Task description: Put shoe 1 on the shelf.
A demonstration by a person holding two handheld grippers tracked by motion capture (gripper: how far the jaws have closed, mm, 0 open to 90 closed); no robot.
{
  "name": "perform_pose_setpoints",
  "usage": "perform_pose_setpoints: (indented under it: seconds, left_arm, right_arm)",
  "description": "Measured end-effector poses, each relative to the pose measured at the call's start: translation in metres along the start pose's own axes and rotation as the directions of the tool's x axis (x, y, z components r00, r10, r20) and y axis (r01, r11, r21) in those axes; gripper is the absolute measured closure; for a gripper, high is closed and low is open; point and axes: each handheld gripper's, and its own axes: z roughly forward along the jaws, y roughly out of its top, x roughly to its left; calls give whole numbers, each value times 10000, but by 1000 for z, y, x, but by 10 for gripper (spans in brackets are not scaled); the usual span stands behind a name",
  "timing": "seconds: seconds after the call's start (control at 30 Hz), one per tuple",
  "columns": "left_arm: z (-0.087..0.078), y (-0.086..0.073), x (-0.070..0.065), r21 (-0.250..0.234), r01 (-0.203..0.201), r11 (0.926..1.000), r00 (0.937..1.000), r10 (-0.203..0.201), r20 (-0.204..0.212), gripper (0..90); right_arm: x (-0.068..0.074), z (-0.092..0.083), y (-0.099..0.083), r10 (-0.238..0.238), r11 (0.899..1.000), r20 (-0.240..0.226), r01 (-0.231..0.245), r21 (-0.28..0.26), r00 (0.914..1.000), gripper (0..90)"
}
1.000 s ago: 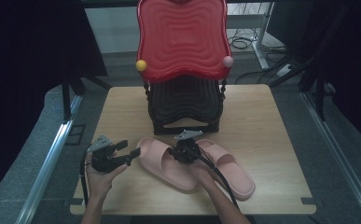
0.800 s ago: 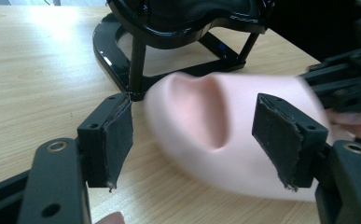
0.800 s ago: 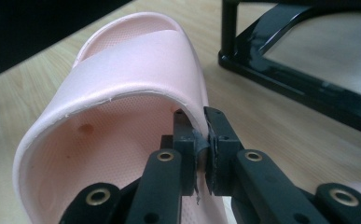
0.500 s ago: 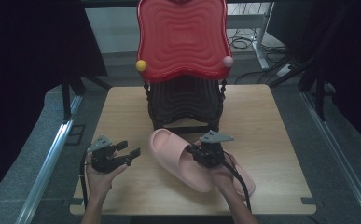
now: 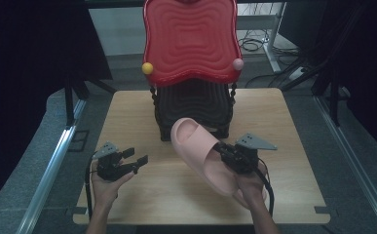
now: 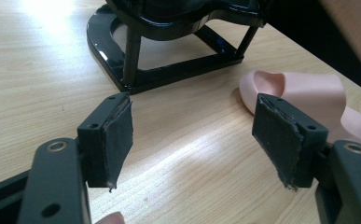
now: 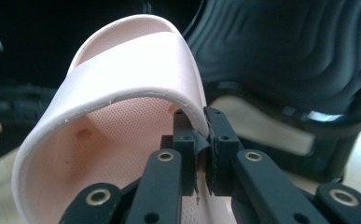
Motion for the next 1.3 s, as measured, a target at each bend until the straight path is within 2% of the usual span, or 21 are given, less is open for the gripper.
perform_pose_setpoints:
  seconds: [0.13,0.3,0.43,0.53,0.67,0.93,1.1,1.3]
  left_arm:
    - [0,0,-1,-53,-25,10000,10000,25,-8,292]
    - [1,0,-1,-20,-30,10000,10000,30,-4,292]
    - [2,-1,-1,21,-34,10000,10000,34,5,292]
    - [3,-1,-1,42,8,10000,10000,-9,16,292]
    - [3,-2,0,53,48,10000,10000,-48,65,292]
    - [4,-2,1,38,67,10000,9999,-68,75,292]
    - [1,-2,3,-58,113,9999,9999,-112,112,294]
    - [1,-2,4,-80,176,9998,9996,-175,221,293]
  right_arm:
    - [1,-17,18,-21,9967,219,39,-807,9998,840]
    - [6,-32,42,-65,9884,141,85,-1517,9999,840]
    - [13,-36,63,-369,9806,171,395,-1921,9992,840]
    - [18,-33,80,-348,9742,167,376,-2227,9993,840]
    - [23,-24,103,-464,9660,328,532,-2530,9984,840]
    - [30,15,153,-145,9589,873,385,-2810,9961,838]
    - [33,38,181,-267,9605,1358,631,-2712,9904,836]
    - [28,63,213,12,9633,1883,494,-2639,9821,833]
